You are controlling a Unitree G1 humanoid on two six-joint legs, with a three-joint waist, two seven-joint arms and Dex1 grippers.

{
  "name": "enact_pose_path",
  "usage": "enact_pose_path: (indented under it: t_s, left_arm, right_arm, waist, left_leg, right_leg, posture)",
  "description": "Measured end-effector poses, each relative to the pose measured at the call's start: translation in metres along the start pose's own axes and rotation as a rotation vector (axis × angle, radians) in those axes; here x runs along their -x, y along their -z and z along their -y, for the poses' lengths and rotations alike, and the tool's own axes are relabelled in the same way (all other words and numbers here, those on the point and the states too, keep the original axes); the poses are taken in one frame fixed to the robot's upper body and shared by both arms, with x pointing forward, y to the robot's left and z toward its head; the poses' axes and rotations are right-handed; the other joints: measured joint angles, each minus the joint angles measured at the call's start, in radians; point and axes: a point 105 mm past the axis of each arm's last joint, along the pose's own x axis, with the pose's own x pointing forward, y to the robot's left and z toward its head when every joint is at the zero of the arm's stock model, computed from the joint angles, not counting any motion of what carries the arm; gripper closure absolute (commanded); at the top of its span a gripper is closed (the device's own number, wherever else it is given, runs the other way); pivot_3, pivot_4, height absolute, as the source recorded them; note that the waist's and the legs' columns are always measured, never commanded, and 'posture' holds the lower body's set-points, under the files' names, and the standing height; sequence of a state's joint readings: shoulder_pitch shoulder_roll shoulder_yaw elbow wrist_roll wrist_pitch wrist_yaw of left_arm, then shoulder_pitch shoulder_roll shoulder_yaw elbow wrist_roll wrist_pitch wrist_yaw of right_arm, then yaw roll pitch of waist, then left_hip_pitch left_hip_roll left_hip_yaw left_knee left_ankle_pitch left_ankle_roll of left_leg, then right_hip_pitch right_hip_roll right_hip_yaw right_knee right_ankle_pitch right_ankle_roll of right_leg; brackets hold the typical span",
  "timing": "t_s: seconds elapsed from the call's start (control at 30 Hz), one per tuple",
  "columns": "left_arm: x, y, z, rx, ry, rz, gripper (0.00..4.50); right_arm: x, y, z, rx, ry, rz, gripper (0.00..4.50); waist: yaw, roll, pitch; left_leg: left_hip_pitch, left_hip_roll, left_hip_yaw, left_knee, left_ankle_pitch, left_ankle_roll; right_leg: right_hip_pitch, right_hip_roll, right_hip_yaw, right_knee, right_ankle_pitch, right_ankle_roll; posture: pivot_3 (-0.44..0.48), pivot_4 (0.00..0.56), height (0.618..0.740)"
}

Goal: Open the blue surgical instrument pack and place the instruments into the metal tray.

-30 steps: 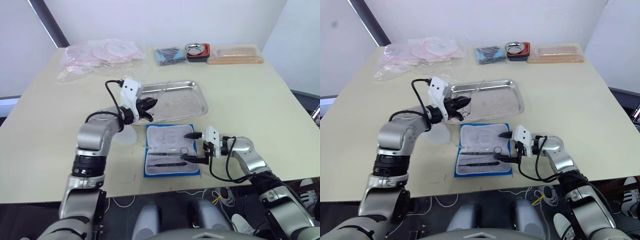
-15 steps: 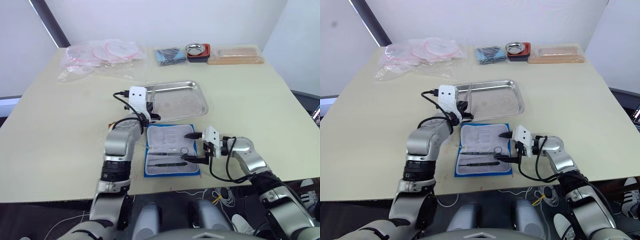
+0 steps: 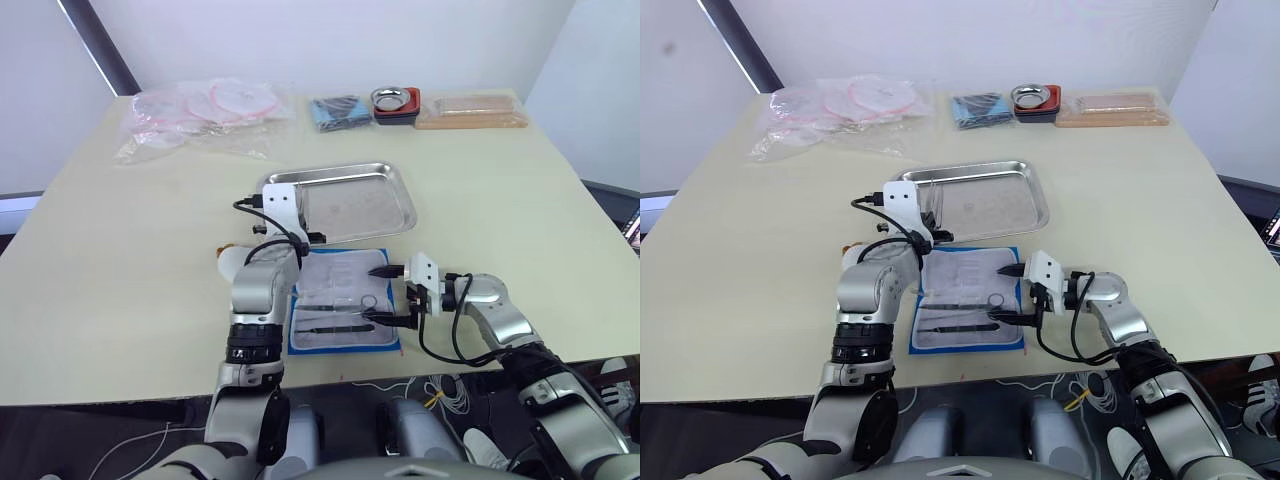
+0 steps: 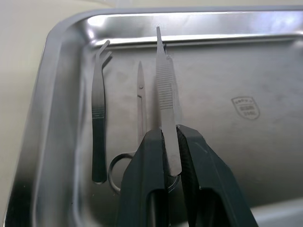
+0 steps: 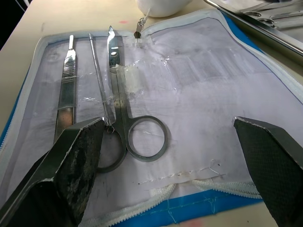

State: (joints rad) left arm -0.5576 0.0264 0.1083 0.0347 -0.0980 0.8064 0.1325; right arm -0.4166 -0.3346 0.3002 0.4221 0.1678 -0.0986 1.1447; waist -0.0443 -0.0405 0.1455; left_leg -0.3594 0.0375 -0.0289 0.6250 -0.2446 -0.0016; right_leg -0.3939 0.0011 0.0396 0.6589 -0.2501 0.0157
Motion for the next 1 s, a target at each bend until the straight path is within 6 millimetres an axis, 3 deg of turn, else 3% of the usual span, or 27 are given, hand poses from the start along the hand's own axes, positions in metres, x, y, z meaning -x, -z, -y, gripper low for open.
enact_pose_path:
  t_s: [0.4, 0.73, 1.0]
  left_arm:
    - [-0.003, -0.005, 0.015, -0.029, 0.05, 0.004, 4.28]
    - [-0.009, 0.003, 0.025, -0.032, 0.043, -0.064, 4.28]
    - [-0.009, 0.004, 0.02, -0.03, 0.003, -0.072, 4.28]
  right_arm:
    - [0.0, 0.0, 0.0, 0.0, 0.002, 0.001, 0.0]
    - [-0.001, 0.0, 0.0, -0.002, 0.006, 0.003, 0.0]
    - [-0.001, 0.0, 0.0, -0.002, 0.011, 0.005, 0.0]
  waist:
    - [0.0, 0.0, 0.0]
    - [-0.001, 0.0, 0.0]
    - [-0.001, 0.0, 0.0]
  left_leg:
    - [0.0, 0.0, 0.0, 0.0, 0.0, 0.0]
    - [0.0, 0.0, 0.0, 0.0, 0.0, 0.0]
    - [0.0, 0.0, -0.001, 0.0, 0.0, 0.0]
  right_leg:
    - [0.0, 0.0, -0.002, 0.0, 0.0, 0.0]
    - [0.0, 0.0, -0.003, 0.0, 0.0, 0.0]
    - [0.0, 0.0, -0.004, 0.0, 0.0, 0.0]
  posture:
    - [0.0, 0.15, 0.74]
    - [0.0, 0.15, 0.74]
    - [0.0, 0.15, 0.74]
